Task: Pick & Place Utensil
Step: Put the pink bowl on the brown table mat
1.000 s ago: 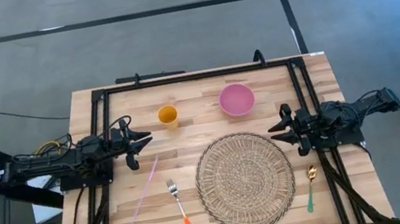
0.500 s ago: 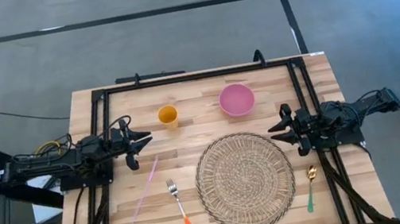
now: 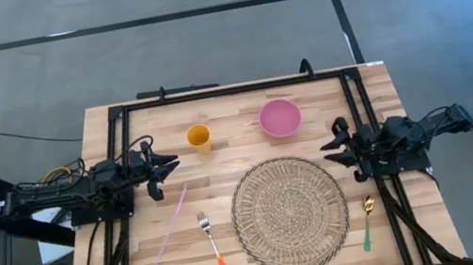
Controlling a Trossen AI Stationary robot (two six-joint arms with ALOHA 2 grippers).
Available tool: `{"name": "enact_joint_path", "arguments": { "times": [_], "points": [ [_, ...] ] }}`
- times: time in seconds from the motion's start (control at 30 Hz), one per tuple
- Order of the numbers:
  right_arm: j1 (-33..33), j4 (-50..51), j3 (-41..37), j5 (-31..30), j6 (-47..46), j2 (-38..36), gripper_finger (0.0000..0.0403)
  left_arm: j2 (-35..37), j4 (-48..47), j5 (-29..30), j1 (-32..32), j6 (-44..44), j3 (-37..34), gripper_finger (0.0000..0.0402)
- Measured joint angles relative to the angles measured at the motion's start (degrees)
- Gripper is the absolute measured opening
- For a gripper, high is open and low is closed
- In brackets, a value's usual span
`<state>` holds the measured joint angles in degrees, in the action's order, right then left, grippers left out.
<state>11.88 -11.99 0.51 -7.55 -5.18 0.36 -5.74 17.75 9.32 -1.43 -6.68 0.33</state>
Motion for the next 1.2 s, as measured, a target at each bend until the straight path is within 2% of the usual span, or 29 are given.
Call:
{"name": "enact_joint_path", "arguments": {
  "times": [0.13,0.23,0.4,0.8,0.97,1.2],
  "points": [
    [0.0,-9.8,0.0,0.0,10.5,0.0,0.0116,0.0,2.0,0.0,0.0,0.6,0.0,0.0088],
    [0.0,-15.4,0.0,0.0,14.5,0.0,0.0116,0.0,5.4,0.0,0.0,0.7,0.0,0.0088],
    [0.0,-20.9,0.0,0.0,14.6,0.0,0.0116,0.0,9.6,0.0,0.0,0.8,0.0,0.0088],
    [-2.6,-20.9,1.0,-0.3,14.1,0.1,0.0116,-0.8,10.0,0.0,0.0,0.3,1.3,0.0088],
    [-5.3,-20.7,2.4,-4.8,11.3,4.9,0.0116,-7.1,9.9,-0.3,0.0,2.1,6.5,0.0088],
    [-9.6,-19.1,8.2,-6.1,7.0,19.7,0.0116,-23.2,9.1,-0.7,-0.2,6.4,13.6,0.0088]
  ]
}}
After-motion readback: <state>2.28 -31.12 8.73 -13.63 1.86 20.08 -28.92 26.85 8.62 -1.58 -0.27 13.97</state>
